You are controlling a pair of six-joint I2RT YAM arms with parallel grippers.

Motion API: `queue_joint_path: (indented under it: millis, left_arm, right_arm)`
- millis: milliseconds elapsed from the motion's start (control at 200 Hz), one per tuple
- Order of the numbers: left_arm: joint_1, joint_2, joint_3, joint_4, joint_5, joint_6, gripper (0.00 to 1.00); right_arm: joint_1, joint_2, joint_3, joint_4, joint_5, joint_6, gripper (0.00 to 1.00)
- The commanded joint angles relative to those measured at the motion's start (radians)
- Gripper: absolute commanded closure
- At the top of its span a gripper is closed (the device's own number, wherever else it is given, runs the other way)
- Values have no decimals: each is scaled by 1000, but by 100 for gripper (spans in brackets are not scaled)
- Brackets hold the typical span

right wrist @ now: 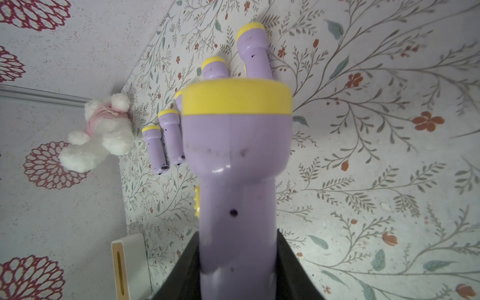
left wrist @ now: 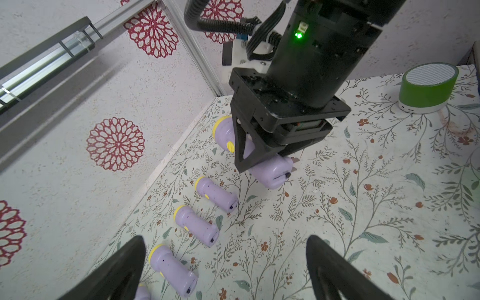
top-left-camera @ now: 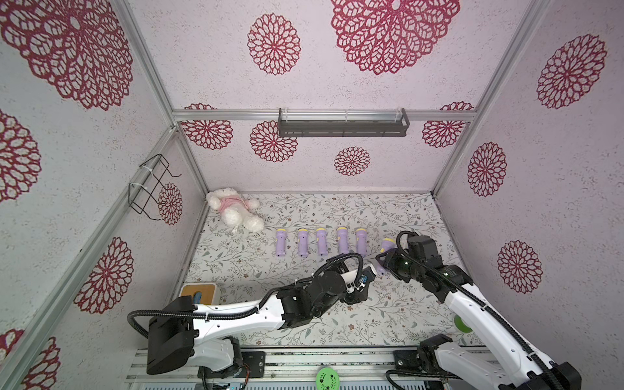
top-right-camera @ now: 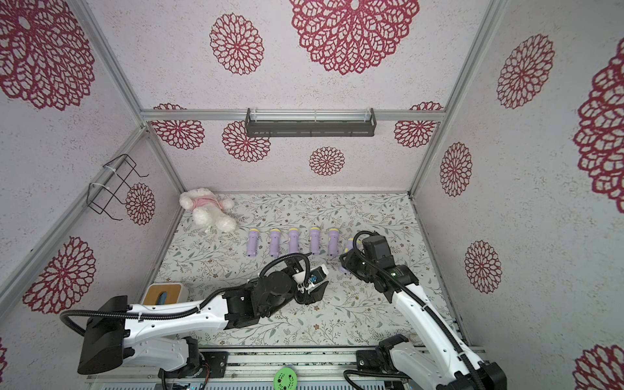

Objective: Close the plug at the bottom of the flashlight
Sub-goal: Pick up the flashlight from the center of the board, then close the plug of the flashlight.

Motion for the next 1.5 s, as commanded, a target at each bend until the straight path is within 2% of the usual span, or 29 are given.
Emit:
queue_joint_path:
  millis: [0,220,816,1336,1496]
  left_arm:
    - [-9,18,-4,88,-3,61,2]
    - [-23,61,6,98,9,97,2]
    - [-20,170,40,152,8,153,2]
    - [1,219,54,179,31,131,20]
    - [10,237,61,201,35,130,30]
  right_arm:
    - [-4,-13,35,33,-60,52,100]
    - [-12,-50,-6,99,-88,133,100]
    - [-16,-38,-56,181,-163,218,100]
    - [-15,-49,-86,199,-171,233,100]
    - [-15,-50,-87,200,-178,232,100]
